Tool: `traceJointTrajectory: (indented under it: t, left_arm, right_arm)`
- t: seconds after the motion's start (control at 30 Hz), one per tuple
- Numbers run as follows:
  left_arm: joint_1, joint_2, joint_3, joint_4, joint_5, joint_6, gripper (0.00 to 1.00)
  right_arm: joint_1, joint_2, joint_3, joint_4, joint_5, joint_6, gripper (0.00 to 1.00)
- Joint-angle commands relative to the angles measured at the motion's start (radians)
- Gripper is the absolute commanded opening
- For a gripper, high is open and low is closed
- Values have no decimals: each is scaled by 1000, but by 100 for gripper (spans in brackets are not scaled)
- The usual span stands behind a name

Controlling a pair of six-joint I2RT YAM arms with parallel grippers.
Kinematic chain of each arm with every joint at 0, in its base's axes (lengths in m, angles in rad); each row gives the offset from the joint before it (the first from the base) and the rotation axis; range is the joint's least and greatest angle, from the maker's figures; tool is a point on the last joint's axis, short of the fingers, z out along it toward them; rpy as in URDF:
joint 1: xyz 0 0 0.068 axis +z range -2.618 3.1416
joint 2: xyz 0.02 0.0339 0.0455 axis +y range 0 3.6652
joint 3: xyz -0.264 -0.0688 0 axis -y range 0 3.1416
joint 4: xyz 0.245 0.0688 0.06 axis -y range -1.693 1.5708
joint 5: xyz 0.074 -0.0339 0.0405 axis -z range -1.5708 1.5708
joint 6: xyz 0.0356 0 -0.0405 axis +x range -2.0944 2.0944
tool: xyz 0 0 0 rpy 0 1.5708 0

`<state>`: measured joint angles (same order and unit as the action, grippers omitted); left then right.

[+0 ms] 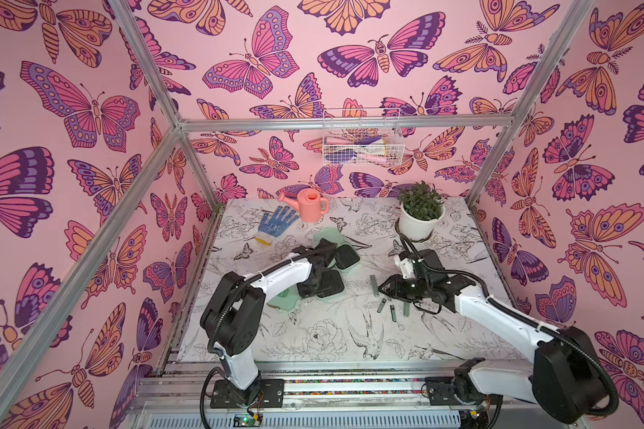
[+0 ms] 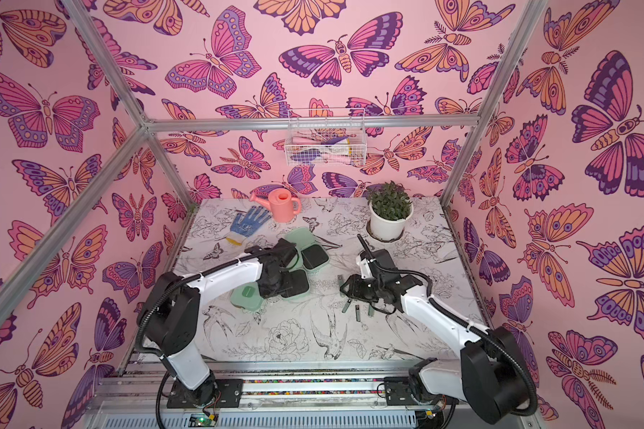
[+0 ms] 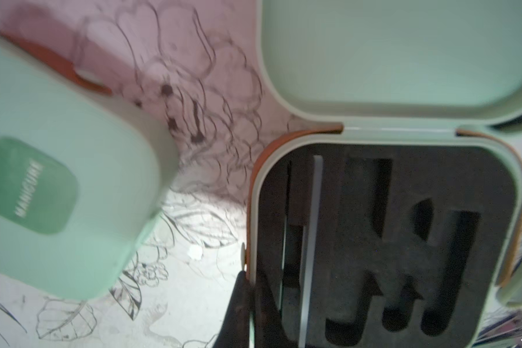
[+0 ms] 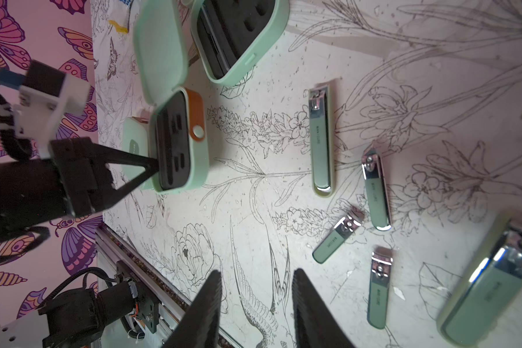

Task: Organize nail clipper sets
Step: Place the storage box at the center of the board.

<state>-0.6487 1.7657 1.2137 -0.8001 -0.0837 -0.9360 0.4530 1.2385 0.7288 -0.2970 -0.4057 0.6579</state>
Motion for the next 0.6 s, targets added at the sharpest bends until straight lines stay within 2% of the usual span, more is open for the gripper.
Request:
traceJointTrajectory:
  t: [0.0, 0.2, 0.43, 0.57]
  left_arm:
    - [-72, -1, -35, -66, -46, -203, 0]
    - [-150, 14, -87, -57, -77, -332, 0]
    - [-172, -65, -183, -3, -127, -471, 0]
    - [-175, -61, -194, 35, -133, -513, 0]
  right_arm:
    - [-5, -65, -37, -25, 2, 3, 41]
    - [-6, -152, -93, -46, 5, 6, 42]
    - [-5, -207, -122, -63, 15, 3, 43]
    - [-6, -204, -127, -59, 8, -4, 43]
